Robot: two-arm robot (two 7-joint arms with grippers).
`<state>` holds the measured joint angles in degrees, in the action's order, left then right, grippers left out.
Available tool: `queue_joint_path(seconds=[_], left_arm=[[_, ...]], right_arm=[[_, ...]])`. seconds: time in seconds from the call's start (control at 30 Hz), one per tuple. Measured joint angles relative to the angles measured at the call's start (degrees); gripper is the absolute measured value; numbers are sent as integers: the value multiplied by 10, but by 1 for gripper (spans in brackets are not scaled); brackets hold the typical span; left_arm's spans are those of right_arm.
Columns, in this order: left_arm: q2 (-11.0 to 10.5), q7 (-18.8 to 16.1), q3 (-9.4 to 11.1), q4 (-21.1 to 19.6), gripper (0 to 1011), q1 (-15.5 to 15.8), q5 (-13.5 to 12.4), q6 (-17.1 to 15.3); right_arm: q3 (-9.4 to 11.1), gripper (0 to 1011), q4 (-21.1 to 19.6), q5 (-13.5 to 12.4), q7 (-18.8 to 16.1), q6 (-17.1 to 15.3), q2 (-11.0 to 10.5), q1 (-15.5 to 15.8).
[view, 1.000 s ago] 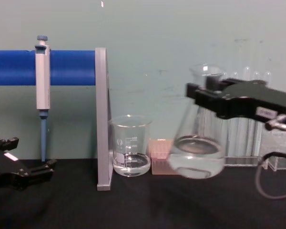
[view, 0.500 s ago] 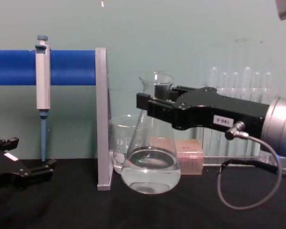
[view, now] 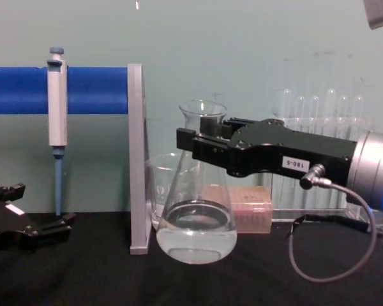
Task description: Grasp the erlenmeyer flask with one hand, shake it three times, then place it back.
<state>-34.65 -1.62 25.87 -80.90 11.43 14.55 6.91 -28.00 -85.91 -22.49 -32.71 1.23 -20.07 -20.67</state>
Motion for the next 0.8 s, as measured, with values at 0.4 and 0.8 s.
queue_joint_path(seconds=[0.4, 0.8], left_arm=[[0, 0, 0, 0, 1001, 0, 0, 0], [0, 0, 0, 0, 1001, 0, 0, 0]], right_arm=[[-13, 450, 10, -12, 1, 5, -7, -10], [-21, 449, 17, -18, 2, 6, -11, -15]])
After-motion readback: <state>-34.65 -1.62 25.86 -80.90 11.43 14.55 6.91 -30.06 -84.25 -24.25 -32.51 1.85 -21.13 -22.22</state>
